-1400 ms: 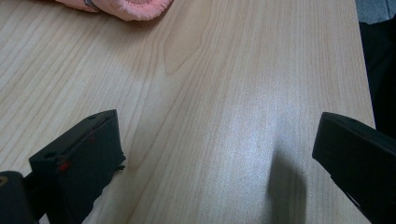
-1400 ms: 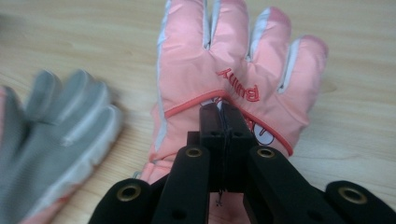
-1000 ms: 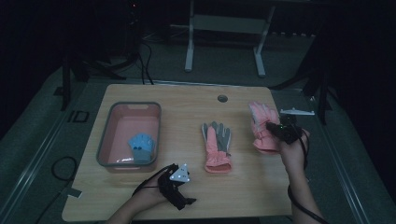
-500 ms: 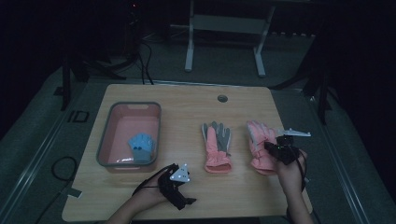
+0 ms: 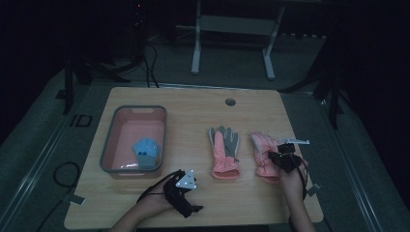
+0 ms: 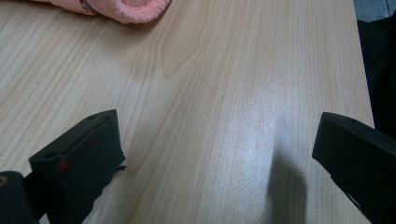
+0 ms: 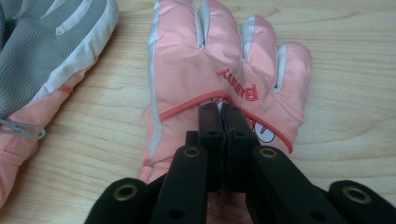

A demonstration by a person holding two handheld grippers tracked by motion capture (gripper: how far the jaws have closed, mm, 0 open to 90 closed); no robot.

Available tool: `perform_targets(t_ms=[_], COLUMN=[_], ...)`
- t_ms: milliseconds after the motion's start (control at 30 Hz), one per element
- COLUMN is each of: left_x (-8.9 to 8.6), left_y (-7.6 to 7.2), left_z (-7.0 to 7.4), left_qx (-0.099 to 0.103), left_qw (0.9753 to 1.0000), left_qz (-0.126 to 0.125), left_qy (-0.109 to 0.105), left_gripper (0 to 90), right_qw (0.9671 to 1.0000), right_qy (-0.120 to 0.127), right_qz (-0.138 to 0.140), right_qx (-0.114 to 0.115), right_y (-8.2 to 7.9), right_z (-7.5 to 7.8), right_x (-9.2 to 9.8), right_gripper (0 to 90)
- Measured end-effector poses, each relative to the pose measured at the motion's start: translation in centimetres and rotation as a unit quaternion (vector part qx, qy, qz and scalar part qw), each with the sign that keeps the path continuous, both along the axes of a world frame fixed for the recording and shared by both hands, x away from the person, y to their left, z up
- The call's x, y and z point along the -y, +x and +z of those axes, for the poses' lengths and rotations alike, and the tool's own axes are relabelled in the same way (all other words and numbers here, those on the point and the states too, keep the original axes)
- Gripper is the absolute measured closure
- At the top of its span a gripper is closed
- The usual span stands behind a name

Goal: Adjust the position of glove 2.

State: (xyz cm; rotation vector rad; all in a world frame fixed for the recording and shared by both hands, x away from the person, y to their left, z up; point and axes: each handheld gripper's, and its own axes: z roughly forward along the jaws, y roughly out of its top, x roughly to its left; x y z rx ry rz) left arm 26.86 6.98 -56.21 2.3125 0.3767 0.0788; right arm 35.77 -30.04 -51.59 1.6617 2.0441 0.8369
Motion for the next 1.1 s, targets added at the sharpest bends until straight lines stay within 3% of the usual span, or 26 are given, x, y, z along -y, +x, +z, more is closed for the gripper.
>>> perform_targets(t_ms=[233, 267, 333, 433, 633, 733, 867, 967, 1100], left_x=[0.0, 0.0, 0.0, 0.0, 0.0, 0.0, 0.0, 0.0, 0.0], left_y=[0.0, 0.0, 0.0, 0.0, 0.0, 0.0, 0.0, 0.0, 0.0], left_z=[0.0, 0.0, 0.0, 0.0, 0.0, 0.0, 0.0, -0.1, -0.1], left_qx=[0.000, -0.005, -0.005, -0.004, -0.003, -0.003, -0.002, 0.000, 0.001], left_qw=[1.0000, 1.0000, 1.0000, 1.0000, 1.0000, 1.0000, 1.0000, 1.0000, 1.0000], left_qz=[0.000, 0.001, 0.001, 0.001, 0.001, 0.001, 0.001, 0.000, 0.000], left_qy=[0.000, -0.002, -0.002, -0.001, 0.000, 0.001, 0.000, 0.002, 0.002], left_gripper=[1.7, 1.7, 1.7, 1.7, 1.7, 1.7, 1.7, 1.7, 1.7], right_qw=[0.9998, 0.9996, 0.9994, 0.9965, 0.9924, 0.9920, 0.9910, 0.9925, 0.9922], right_qy=[-0.004, 0.004, 0.005, 0.021, 0.023, 0.026, 0.026, 0.005, 0.014], right_qz=[0.017, 0.028, 0.034, 0.080, 0.120, 0.122, 0.124, 0.110, 0.108], right_qx=[-0.008, -0.009, -0.009, -0.008, -0.014, -0.019, -0.042, -0.054, -0.061], right_y=[0.3, 0.4, 0.3, 0.5, 1.2, 1.4, 1.5, 1.7, 1.9], right_z=[-0.2, 0.0, 0.1, 1.1, 2.6, 2.6, 1.2, 0.1, -0.6], right_x=[0.1, 0.4, 0.5, 1.5, 3.1, 3.2, 2.9, 2.9, 3.0], right_gripper=[80.2, 72.4, 69.6, 58.6, 54.9, 54.7, 52.7, 53.6, 61.9])
